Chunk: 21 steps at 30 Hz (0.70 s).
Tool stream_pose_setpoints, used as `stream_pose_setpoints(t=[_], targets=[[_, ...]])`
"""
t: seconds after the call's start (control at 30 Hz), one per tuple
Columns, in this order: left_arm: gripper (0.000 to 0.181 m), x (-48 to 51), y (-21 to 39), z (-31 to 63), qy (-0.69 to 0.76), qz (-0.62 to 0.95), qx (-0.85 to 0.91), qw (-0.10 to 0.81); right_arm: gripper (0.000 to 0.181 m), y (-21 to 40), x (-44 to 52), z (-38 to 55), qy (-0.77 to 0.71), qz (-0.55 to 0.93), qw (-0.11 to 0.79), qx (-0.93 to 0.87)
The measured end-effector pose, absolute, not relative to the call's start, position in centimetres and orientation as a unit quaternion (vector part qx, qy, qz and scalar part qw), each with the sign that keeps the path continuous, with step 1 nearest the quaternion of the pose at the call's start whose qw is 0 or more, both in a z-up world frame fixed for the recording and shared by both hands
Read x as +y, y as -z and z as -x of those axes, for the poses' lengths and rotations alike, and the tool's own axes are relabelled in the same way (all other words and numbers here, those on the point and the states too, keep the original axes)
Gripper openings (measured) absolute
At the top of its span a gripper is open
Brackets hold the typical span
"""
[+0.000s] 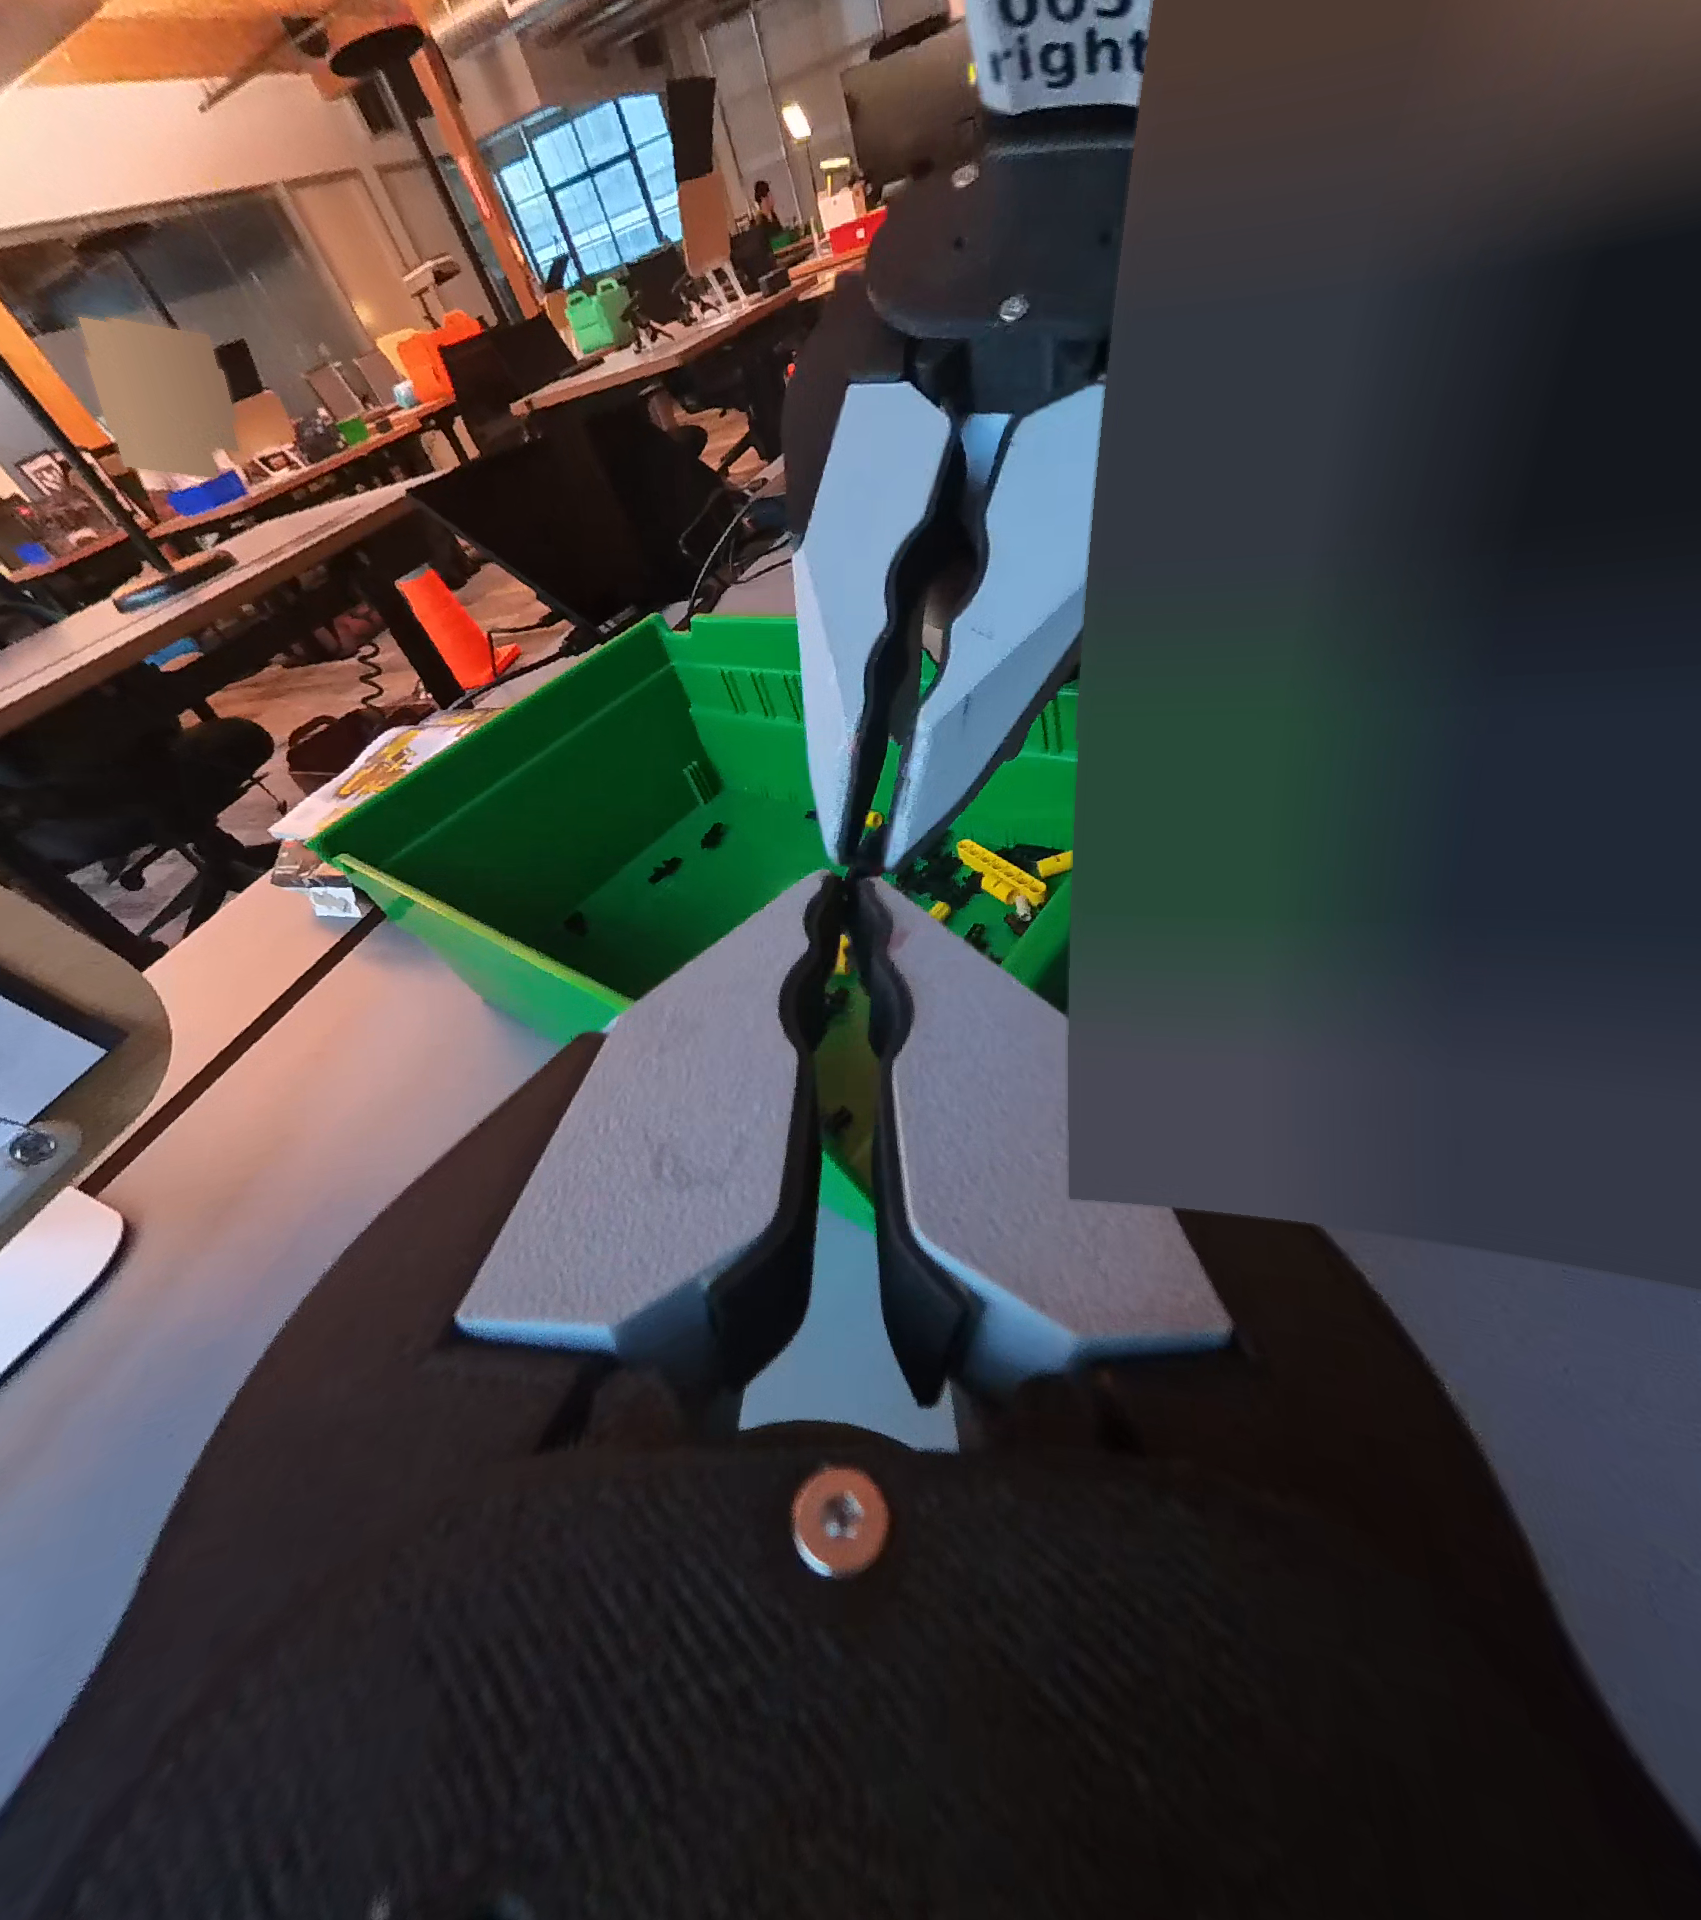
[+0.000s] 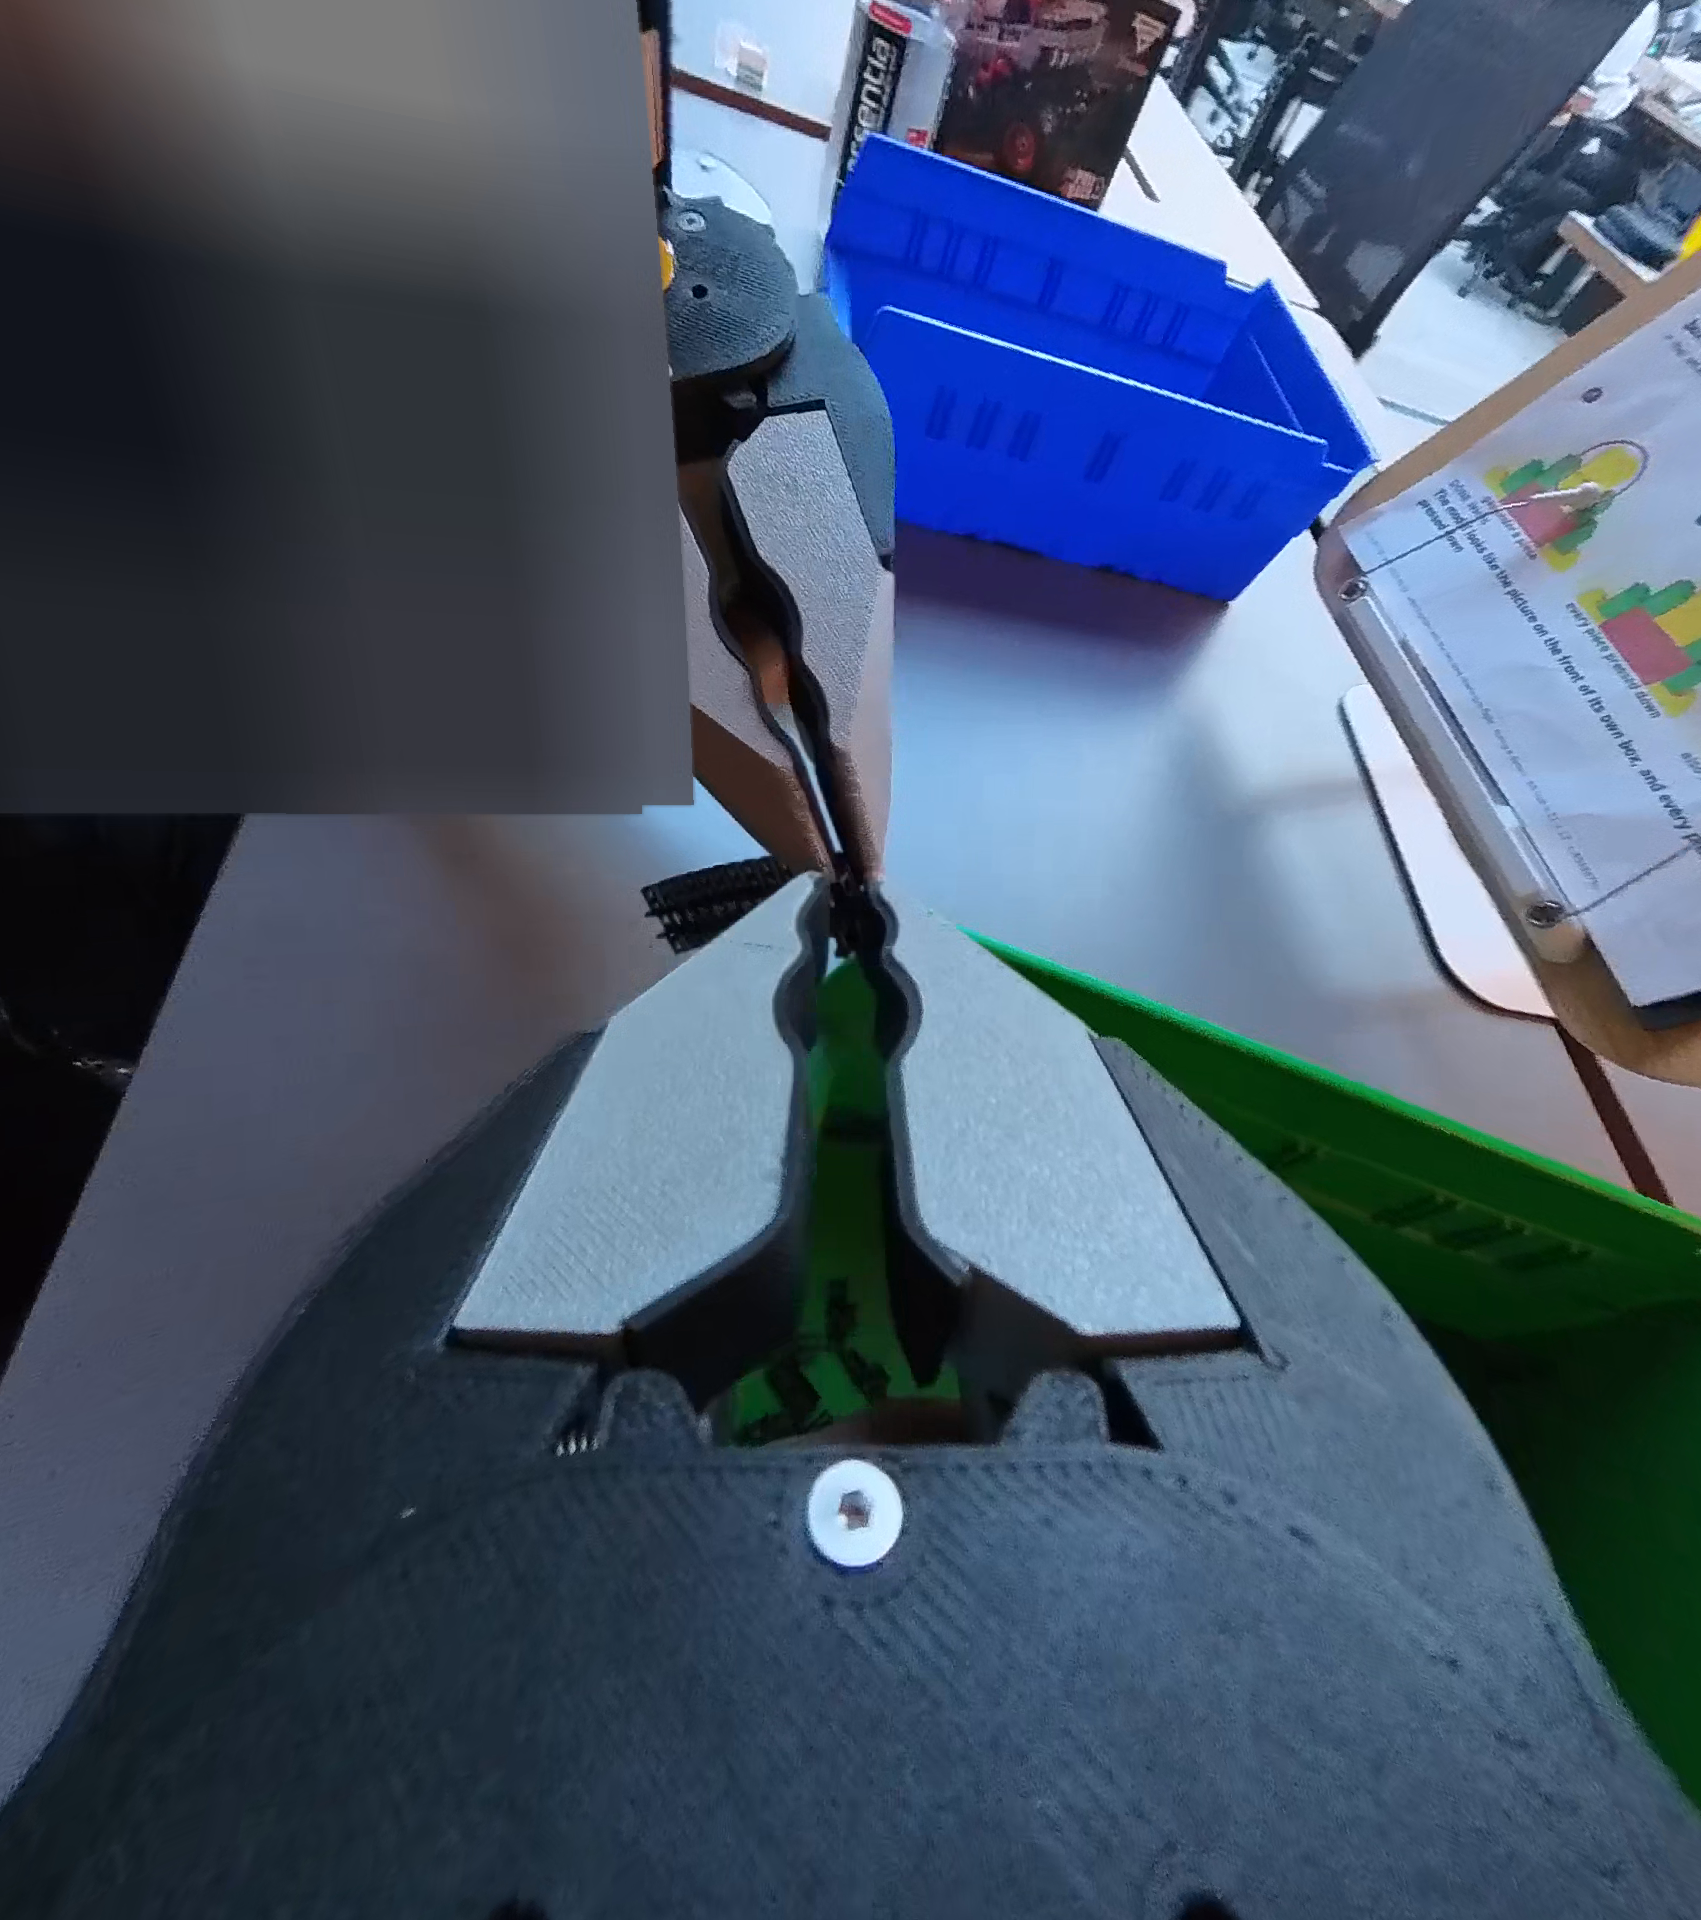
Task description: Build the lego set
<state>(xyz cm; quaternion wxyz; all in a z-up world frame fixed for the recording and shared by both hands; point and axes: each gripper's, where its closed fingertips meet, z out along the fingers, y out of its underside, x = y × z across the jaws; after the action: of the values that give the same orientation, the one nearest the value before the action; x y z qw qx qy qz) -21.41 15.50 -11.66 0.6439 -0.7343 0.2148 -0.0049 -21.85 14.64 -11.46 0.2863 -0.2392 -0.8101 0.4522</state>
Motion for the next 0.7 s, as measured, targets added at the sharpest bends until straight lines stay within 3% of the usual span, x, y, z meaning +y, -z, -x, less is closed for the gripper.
stream_pose_setpoints(t=[0.03,0.37,0.5,0.7], targets=[[0.0,15.6,11.7,21.5,0.001,0.736,0.211,0.643,0.002,11.5,14.7,22.0,-0.445,0.239,0.297,-0.811],[0.0,15.9,11.9,22.4,-0.059,0.739,0.212,0.637,0.0,11.5,15.1,22.8,-0.431,0.263,0.312,-0.805],[0.0,15.8,10.9,22.9,-0.178,0.705,0.24,0.643,0.0,10.3,15.3,23.4,-0.506,0.337,0.235,-0.759],[0.0,16.0,11.7,22.9,-0.155,0.72,0.233,0.635,0.0,6.4,18.7,23.2,-0.597,0.386,0.232,-0.664]])
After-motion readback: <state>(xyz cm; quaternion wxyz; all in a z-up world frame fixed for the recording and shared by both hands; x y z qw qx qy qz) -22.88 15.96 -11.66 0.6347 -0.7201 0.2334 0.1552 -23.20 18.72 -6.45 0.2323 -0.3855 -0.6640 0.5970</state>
